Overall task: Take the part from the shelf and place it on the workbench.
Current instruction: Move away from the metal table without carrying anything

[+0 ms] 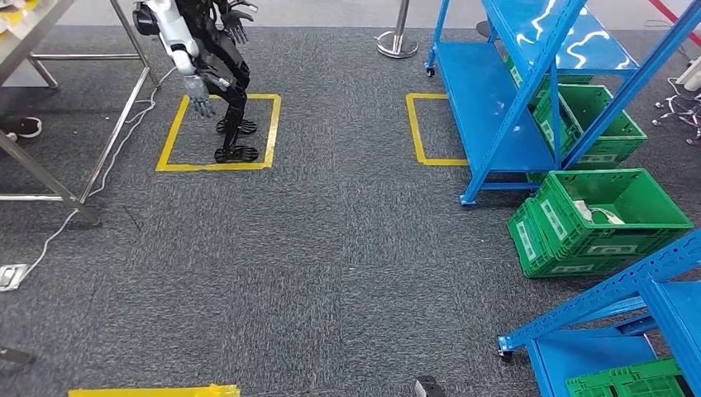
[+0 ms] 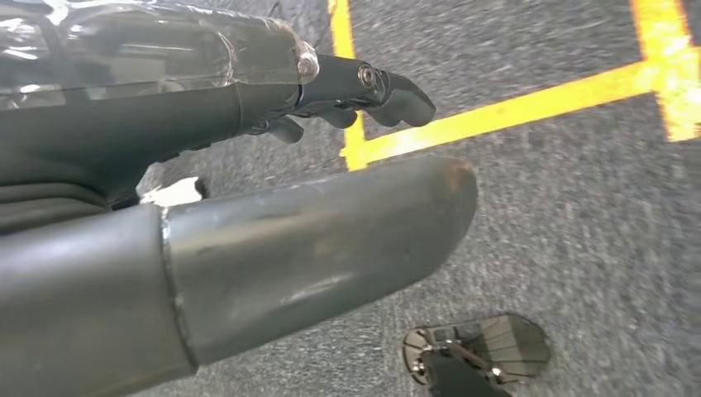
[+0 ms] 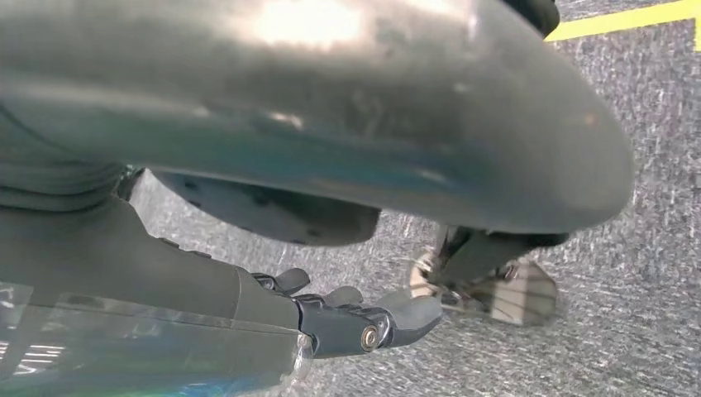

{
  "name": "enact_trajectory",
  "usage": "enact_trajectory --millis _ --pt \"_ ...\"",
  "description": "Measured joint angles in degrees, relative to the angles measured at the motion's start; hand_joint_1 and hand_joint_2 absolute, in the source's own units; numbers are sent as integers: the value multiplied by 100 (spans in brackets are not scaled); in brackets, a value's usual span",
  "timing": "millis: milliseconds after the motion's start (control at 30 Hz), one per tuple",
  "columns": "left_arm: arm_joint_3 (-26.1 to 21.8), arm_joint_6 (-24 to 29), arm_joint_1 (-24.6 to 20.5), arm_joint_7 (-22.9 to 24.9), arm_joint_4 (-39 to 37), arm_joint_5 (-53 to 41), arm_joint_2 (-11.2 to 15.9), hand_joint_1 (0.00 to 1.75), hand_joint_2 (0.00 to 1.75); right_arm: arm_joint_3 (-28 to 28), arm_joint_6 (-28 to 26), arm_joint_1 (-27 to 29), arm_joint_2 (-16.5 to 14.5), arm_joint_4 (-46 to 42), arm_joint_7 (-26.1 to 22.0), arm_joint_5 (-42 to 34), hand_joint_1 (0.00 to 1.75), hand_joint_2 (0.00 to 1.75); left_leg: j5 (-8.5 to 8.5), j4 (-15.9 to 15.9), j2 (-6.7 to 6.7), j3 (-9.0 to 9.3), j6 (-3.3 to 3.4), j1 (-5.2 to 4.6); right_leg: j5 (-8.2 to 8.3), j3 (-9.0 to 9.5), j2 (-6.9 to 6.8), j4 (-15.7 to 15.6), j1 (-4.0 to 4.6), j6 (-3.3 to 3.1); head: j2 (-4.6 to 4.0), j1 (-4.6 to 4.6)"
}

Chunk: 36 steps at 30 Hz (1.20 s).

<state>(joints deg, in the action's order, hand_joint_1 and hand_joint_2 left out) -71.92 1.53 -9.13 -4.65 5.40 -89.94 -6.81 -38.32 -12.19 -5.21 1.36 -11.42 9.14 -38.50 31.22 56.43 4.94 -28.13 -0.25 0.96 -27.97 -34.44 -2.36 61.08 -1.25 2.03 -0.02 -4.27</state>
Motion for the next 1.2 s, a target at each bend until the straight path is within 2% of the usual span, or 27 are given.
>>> enact_trajectory --millis 67,133,200,267,333,367,400,433,467,500,533,567,600,633,667,733,800,833,867,900,933,967,1033,1100,1133,1167,1200 --pt "28 0 -13 -32 -1 0 -4 0 0 -2 3 -11 5 -1 5 12 0 0 44 -1 70 32 -70 -15 41 165 -127 -335 47 -54 0 -6" --pt "52 0 -19 -66 -2 1 -17 0 0 -3 10 -5 28 2 22 43 0 0 74 -23 124 78 -132 -5 14 173 -71 -360 80 -134 0 25" --pt "60 0 -24 -80 -2 2 -35 0 0 -10 25 9 62 6 43 67 0 0 210 115 -149 50 -176 29 18 203 13 -397 77 -220 0 72" --pt "62 0 -16 -83 -3 2 -48 0 0 -20 37 -14 92 10 53 72 0 0 538 749 -513 -256 -175 44 16 226 113 -418 79 -299 0 143" --pt "62 -3 10 -75 -4 3 -55 0 0 -32 43 -46 114 12 54 78 0 0 801 1548 -565 -722 -153 39 -2 236 257 -415 109 -344 0 200" --pt "62 -7 19 -60 -4 4 -56 0 0 -42 44 -48 118 12 54 83 0 0 780 1731 -548 -872 -142 35 -13 251 338 -412 123 -354 0 211" --pt "62 -13 25 -39 -4 4 -56 0 0 -58 43 -45 122 13 54 89 0 0 639 1701 -540 -926 -128 31 -29 275 423 -407 134 -357 0 216" --pt "62 -20 26 -10 -4 4 -56 0 0 -76 42 -40 127 13 54 96 0 0 390 1445 -572 -867 -110 28 -51 308 507 -399 138 -351 0 219" --pt "62 -26 26 16 -4 3 -55 0 0 -91 41 -35 132 13 54 102 0 0 118 1071 -679 -751 -90 28 -80 338 586 -386 136 -336 0 221" --pt "63 -32 27 41 -4 3 -55 0 0 -103 40 -41 138 13 54 107 0 0 -78 721 -834 -623 -74 37 -112 353 661 -361 137 -308 0 227" --pt "63 -38 28 62 -4 3 -55 0 0 -110 39 -52 144 13 53 110 0 0 -180 455 -960 -513 -65 41 -137 351 735 -339 131 -277 0 231" --pt "63 -43 30 73 -4 2 -54 0 0 -118 38 -64 150 12 52 112 0 0 -188 318 -1039 -454 -57 39 -151 336 802 -325 117 -241 0 227" --pt "63 -46 32 80 -4 1 -53 0 0 -126 37 -74 155 12 51 110 0 0 -150 277 -1030 -421 -46 32 -152 318 874 -324 102 -201 0 224" --pt "62 -46 33 74 -4 1 -53 0 0 -135 33 -74 161 13 50 108 0 0 -138 240 -954 -393 -25 24 -145 302 949 -336 84 -167 0 220" --pt "61 -41 31 57 -4 0 -52 0 0 -142 27 -67 166 13 49 97 0 0 -142 208 -879 -371 4 24 -156 293 938 -328 77 -139 0 212" --pt "60 -16 27 4 -3 2 -49 0 0 -157 0 -64 174 12 21 51 0 0 -146 144 -696 -313 66 25 -314 168 693 -75 86 -89 0 148" --pt "60 25 31 -23 -2 8 -40 0 0 -171 -56 -87 174 10 -76 -42 0 0 -119 122 -485 -274 109 -4 -646 -187 370 608 81 -43 0 61" --pt "60 42 35 -16 -2 11 -31 0 0 -173 -87 -93 174 10 -139 -101 0 0 -99 122 -378 -262 118 -19 -779 -385 302 971 74 -26 0 42" --pt "60 54 36 -5 -1 14 -20 0 0 -173 -107 -85 173 10 -192 -151 0 0 -75 123 -281 -247 121 -29 -821 -518 267 1201 71 -18 0 35" --pt "60 58 34 7 -1 16 -9 0 0 -173 -121 -67 173 10 -230 -194 0 0 -52 123 -198 -228 118 -37 -752 -546 248 1226 71 -19 0 29" --pt "60 58 28 14 0 20 -1 0 0 -174 -128 -45 174 11 -251 -222 0 0 -29 123 -132 -201 112 -43 -575 -454 226 1021 74 -35 0 19" --pt "60 57 20 15 -1 24 2 0 0 -174 -132 -27 175 11 -262 -238 0 0 -4 122 -74 -168 104 -47 -342 -272 168 643 83 -66 0 6" --pt "61 56 3 15 -2 28 1 0 0 -176 -135 -22 177 12 -275 -250 0 0 45 122 24 -122 67 -60 -74 85 -63 -61 150 -154 0 -9" --pt "61 56 -6 18 -2 32 -1 0 0 -177 -139 -33 179 12 -290 -259 0 0 74 116 119 -104 16 -66 -79 199 -184 -308 222 -230 0 -13" --pt "61 56 -10 25 -2 34 -1 0 0 -177 -144 -31 183 13 -295 -269 0 0 84 108 171 -86 -11 -63 -78 201 -140 -341 236 -260 0 -14" --pt "60 55 -15 40 -2 35 -2 0 0 -177 -150 -16 186 13 -296 -279 0 0 110 109 142 -67 -42 -50 -66 223 -89 -376 227 -290 0 -18" --pt "60 54 -19 58 -2 38 -3 0 0 -178 -156 -4 189 13 -288 -286 0 0 163 162 0 -70 -68 -35 -52 255 -39 -420 212 -323 0 -7"
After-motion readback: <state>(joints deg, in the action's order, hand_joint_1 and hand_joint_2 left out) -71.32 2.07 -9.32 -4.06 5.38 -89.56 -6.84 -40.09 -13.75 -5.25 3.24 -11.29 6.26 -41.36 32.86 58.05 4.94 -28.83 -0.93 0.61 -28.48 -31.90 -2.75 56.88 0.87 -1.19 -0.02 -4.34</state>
